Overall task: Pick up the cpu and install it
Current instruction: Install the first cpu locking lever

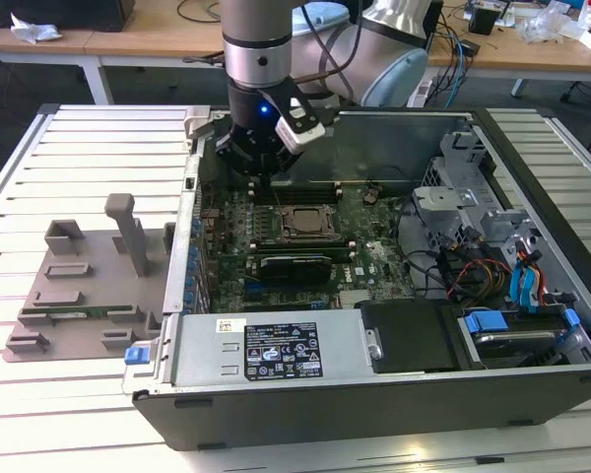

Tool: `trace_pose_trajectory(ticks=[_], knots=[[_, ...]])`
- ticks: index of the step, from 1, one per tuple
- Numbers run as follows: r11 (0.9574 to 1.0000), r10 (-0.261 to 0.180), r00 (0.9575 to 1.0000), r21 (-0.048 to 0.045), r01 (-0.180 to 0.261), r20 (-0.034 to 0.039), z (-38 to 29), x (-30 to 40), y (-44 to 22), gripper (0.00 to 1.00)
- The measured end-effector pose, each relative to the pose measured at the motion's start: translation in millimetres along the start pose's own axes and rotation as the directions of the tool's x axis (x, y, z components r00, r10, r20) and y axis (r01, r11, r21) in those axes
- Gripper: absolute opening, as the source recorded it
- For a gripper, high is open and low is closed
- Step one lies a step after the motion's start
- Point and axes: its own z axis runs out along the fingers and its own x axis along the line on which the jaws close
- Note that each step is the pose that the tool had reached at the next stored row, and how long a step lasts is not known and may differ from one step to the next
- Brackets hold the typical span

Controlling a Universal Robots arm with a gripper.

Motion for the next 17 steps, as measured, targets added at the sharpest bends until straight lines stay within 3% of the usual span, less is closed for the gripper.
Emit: trace_pose_trajectory(ticks=[7, 13, 17], knots=[[1.0, 0.0, 1.0, -0.0028, 0.0, 0.0015, -2.7, 2.3, 15.4, 0.11], [1.0, 0.0, 1.0, -0.0029, 0.0, 0.0017, -3.9, 2.1, 16.3, 0.11], [1.0, 0.0, 1.0, -0.0025, 0.0, 0.0016, -3.7, -3.3, 15.8, 0.11]])
